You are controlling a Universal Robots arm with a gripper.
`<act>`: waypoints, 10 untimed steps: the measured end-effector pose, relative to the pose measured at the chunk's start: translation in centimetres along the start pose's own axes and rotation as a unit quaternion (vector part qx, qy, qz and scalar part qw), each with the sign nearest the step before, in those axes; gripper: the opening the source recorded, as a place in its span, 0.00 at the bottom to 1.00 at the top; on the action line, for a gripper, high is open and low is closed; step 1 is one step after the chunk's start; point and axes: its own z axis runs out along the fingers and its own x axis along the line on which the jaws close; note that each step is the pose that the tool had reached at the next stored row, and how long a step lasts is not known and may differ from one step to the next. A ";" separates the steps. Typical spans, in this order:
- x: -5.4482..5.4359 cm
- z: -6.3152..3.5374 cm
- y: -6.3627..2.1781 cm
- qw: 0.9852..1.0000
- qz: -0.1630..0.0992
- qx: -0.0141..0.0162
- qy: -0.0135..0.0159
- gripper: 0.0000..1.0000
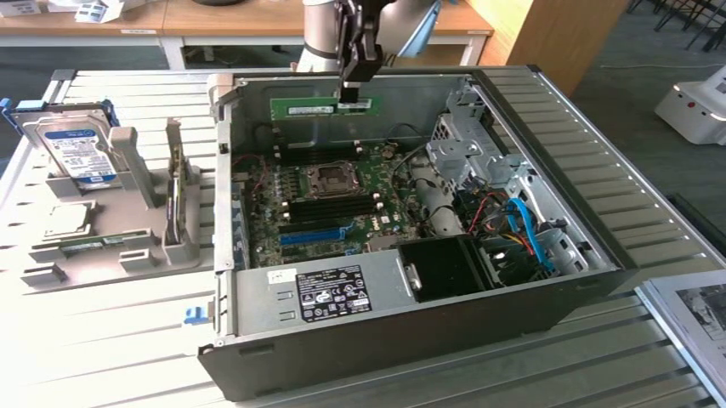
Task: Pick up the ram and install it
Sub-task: 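Pick up the ram and move it above insertion slot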
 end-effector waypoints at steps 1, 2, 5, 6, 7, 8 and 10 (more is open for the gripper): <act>0.0 0.09 -0.01 1.000 0.000 0.000 0.000 0.11; 0.0 0.19 -0.01 1.000 0.000 0.000 0.000 0.11; 0.0 0.46 -0.02 1.000 0.000 0.000 0.000 0.11; 0.0 0.54 -0.02 1.000 0.000 0.000 0.000 0.11; 0.0 0.62 -0.03 1.000 0.000 0.000 0.000 0.11; 0.0 0.71 -0.03 1.000 0.000 0.000 0.000 0.11; 0.0 0.88 -0.03 1.000 0.000 0.000 0.000 0.11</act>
